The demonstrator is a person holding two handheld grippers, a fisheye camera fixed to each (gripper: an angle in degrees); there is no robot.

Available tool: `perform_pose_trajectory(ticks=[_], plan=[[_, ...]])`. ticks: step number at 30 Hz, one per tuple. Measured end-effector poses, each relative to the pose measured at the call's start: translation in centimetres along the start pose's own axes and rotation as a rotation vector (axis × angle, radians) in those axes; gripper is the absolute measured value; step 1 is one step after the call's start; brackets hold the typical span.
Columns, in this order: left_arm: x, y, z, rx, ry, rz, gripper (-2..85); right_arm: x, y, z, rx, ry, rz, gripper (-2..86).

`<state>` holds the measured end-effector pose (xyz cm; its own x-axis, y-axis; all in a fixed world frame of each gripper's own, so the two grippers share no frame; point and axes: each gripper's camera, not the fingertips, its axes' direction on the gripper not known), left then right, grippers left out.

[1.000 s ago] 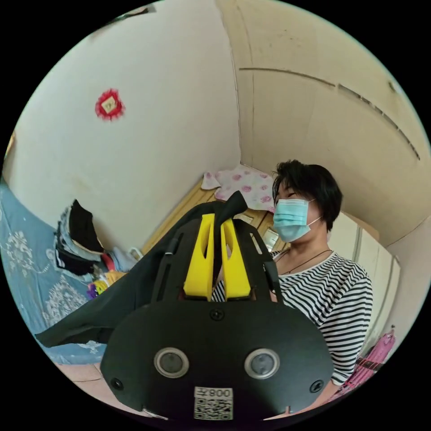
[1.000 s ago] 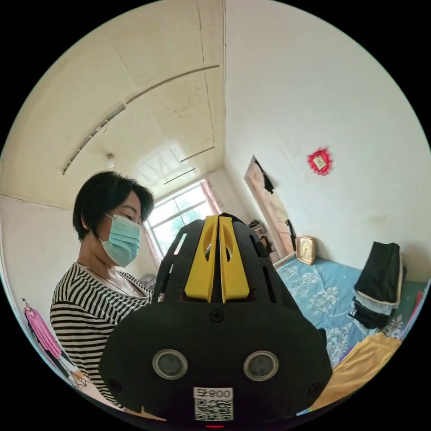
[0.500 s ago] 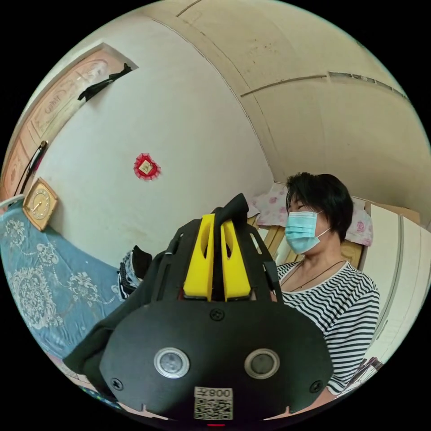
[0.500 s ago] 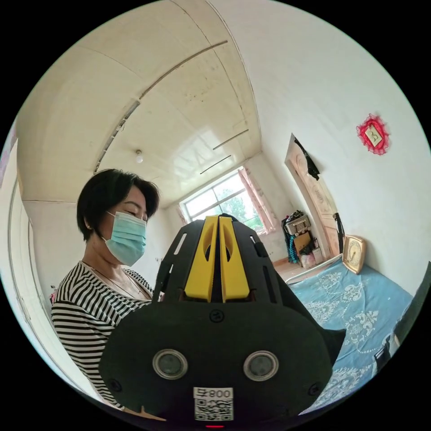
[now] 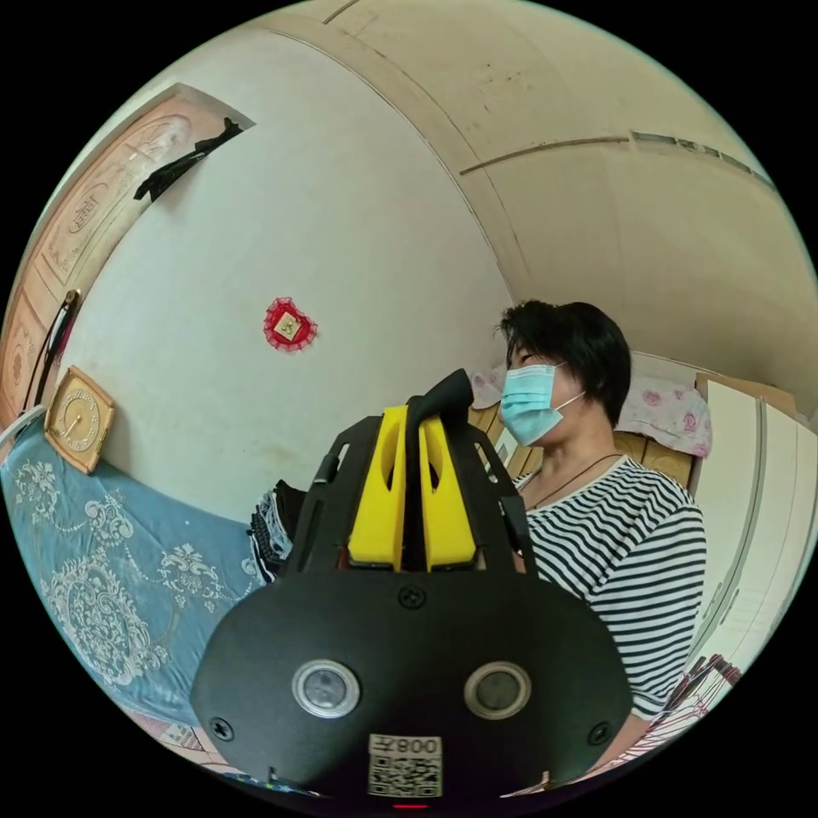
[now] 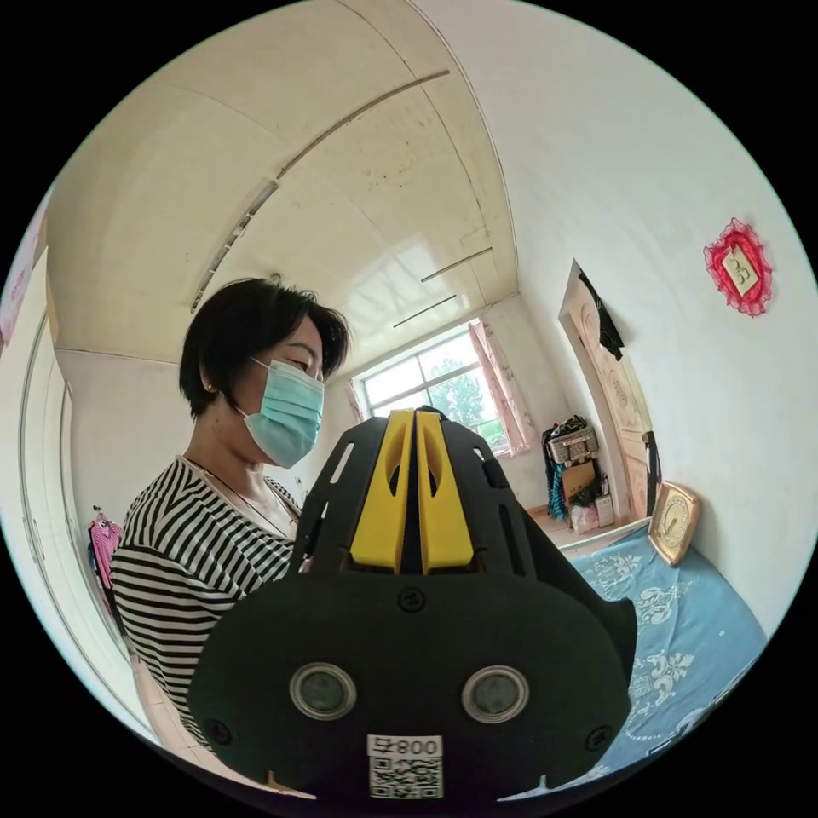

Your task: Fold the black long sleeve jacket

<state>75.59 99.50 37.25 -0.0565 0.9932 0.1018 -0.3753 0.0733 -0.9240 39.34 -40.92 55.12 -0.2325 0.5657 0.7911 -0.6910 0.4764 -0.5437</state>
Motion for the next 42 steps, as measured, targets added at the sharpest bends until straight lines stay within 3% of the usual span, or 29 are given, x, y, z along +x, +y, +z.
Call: perform_pose_trajectory(ticks=[10,17,22,26,29,31,34,38,42], plan=[[-10.6,-2.8,-4.3,-0.03,0.064,0.072,1.5,4.8,-2.7,5.9,-0.031,0.039,-0.078,0.1],[-22.7,-6.2,-6.1,-0.061,0.135,0.135,1.6,8.7,-5.0,10.9,-0.038,0.11,-0.13,0.0],[-34.3,-8.7,-5.8,-0.095,0.178,0.119,2.0,15.9,-8.0,16.0,-0.068,0.323,-0.113,0.0],[-49.7,-10.3,-3.5,-0.155,0.011,-0.051,2.8,27.9,-10.9,20.1,-0.171,0.524,0.01,0.0],[-65.2,-9.4,-0.6,-0.175,-0.088,-0.275,4.1,43.3,-12.4,23.6,-0.311,0.68,0.23,0.1],[-75.1,-7.3,0.8,-0.202,-0.139,-0.433,6.0,56.0,-10.4,25.3,-0.429,0.813,0.453,0.1],[-87.5,-0.8,1.1,-0.262,-0.341,-0.641,7.9,65.4,-4.7,26.0,-0.535,0.994,0.649,0.1],[-96.1,11.6,-1.3,-0.351,-0.446,-0.841,8.8,68.5,3.7,24.3,-0.578,1.055,0.764,0.2],[-100.5,26.5,-4.4,-0.503,-0.501,-1.165,9.3,68.6,17.1,19.6,-0.613,1.01,1.082,1.1]])
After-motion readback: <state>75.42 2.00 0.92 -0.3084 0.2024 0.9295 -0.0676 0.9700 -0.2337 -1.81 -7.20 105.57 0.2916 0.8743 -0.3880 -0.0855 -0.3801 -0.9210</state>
